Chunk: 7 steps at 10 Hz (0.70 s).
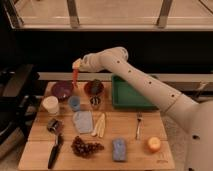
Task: Place pepper in purple bowl
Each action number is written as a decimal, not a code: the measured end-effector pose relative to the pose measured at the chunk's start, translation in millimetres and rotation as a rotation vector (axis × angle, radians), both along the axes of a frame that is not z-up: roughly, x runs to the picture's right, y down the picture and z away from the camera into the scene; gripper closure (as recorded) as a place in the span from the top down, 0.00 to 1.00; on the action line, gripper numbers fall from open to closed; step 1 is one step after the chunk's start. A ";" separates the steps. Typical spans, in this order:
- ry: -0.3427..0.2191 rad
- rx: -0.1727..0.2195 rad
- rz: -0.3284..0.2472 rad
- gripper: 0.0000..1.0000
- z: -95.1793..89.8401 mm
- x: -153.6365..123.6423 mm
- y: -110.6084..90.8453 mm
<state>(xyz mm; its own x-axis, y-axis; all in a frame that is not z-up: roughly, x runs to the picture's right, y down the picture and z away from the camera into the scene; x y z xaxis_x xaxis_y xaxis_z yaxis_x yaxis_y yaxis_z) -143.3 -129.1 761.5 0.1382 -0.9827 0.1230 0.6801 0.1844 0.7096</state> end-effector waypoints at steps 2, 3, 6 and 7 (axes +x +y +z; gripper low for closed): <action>-0.063 0.057 -0.007 0.00 15.8 -42.5 -12.1; -0.079 0.070 -0.011 0.00 21.7 -52.1 -15.0; -0.113 0.106 -0.026 0.14 49.0 -78.1 -17.9; -0.123 0.113 -0.032 0.26 60.2 -88.2 -18.5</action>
<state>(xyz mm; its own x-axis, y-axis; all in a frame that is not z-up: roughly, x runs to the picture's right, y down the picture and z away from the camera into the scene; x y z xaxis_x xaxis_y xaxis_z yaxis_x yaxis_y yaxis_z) -231.5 -147.6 821.7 0.0972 -0.9949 0.0255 0.5914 0.0784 0.8025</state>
